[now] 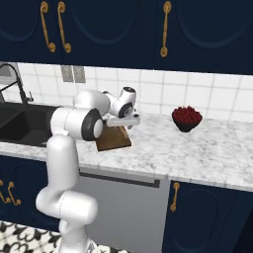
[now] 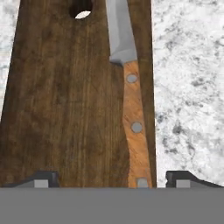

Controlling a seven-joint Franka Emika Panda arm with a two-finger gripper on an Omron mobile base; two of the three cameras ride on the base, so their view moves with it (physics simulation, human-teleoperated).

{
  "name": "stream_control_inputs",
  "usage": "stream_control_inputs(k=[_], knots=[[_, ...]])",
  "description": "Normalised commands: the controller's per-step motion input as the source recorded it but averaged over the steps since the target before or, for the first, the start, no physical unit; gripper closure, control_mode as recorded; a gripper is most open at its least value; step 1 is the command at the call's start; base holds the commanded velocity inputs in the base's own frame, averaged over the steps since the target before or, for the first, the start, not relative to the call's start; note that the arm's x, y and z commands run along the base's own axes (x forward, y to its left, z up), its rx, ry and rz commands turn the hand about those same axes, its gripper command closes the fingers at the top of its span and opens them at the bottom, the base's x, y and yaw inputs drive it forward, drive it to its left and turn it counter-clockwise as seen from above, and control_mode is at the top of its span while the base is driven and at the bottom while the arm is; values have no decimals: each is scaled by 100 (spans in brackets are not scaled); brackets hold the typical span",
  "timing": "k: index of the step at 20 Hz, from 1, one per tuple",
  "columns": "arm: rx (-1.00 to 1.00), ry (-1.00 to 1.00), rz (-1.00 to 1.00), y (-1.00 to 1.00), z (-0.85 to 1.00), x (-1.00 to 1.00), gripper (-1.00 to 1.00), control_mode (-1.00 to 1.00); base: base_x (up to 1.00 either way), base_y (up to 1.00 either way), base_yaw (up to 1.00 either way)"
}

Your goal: Pick up the knife from the drawer and place it on the cutting board. Then place the meat from the plate to the cutting board.

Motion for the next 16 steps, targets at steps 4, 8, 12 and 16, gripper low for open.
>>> stream_control_inputs(k=[4, 8, 12, 16], knots=[[0, -3, 0, 21, 76, -86, -100, -100, 0, 0, 0], [2, -13, -7, 19, 9, -100, -100, -100, 0, 0, 0], [9, -27, -10, 13, 0, -100, -100, -100, 0, 0, 0], [-9, -34, -4, 28, 62, -97, -100, -100, 0, 0, 0]])
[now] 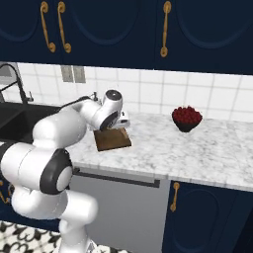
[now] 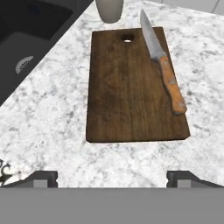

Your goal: Pick up the knife from the drawer and place it on the cutting board. Then place the meat from the plate to the cutting board.

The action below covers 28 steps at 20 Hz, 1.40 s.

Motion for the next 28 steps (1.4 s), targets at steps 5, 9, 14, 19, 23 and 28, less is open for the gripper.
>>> stream_control_inputs(k=[5, 9, 14, 19, 23, 28], knots=[[-15, -8, 0, 35, 98, -73, -100, -100, 0, 0, 0], [-3, 8, 0, 41, 99, -73, -100, -100, 0, 0, 0], [0, 13, 0, 51, 69, -94, -100, -100, 0, 0, 0], [0, 3, 0, 40, 39, -80, -100, -100, 0, 0, 0], [7, -9, -4, 8, 3, -100, -100, -100, 0, 0, 0], [7, -4, -2, 0, 0, -40, -100, 100, -60, 1, -1]])
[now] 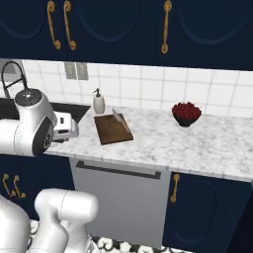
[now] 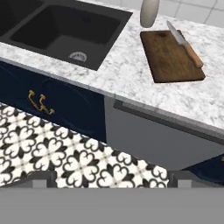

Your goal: Pick up the knife from the drawer and place it on the cutting board. Then place the meat from the plate to the cutting board.

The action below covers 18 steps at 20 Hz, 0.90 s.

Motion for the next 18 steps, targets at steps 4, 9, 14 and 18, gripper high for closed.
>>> stream_control_inputs(k=[4, 9, 14, 18], knots=[[0, 0, 0, 0, 0, 0, -100, 100, -90, 46, 4], [0, 0, 0, 0, 0, 0, -100, 100, -16, 100, 16], [0, 0, 0, 0, 0, 0, -100, 100, 23, 100, 44], [0, 0, 0, 0, 0, 0, -100, 100, 41, 99, 50]])
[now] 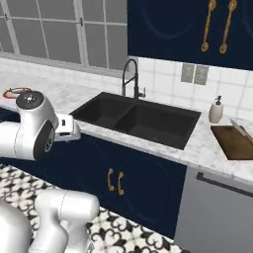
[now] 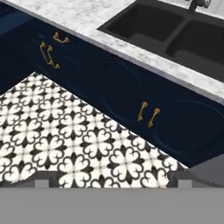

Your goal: Pick up the knife from the drawer and place it on the cutting board. Then place the meat from the plate to the cutting board.

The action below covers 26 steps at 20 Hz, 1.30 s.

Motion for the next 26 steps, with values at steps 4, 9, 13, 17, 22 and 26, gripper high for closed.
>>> stream_control_inputs(k=[4, 9, 13, 17, 22, 26], knots=[[0, 0, 0, 0, 0, 0, -100, 100, 54, 94, 40], [0, 0, 0, 0, 0, 0, -100, 100, 60, 72, 11], [0, 0, 0, 0, 0, 0, -100, 100, 55, 67, 0], [0, 0, 0, 0, 0, 0, -100, 100, 69, 59, 0], [0, 0, 0, 0, 0, 0, -100, 100, 66, 35, 0], [0, 0, 0, 0, 0, 0, -100, 100, 76, 3, -4]])
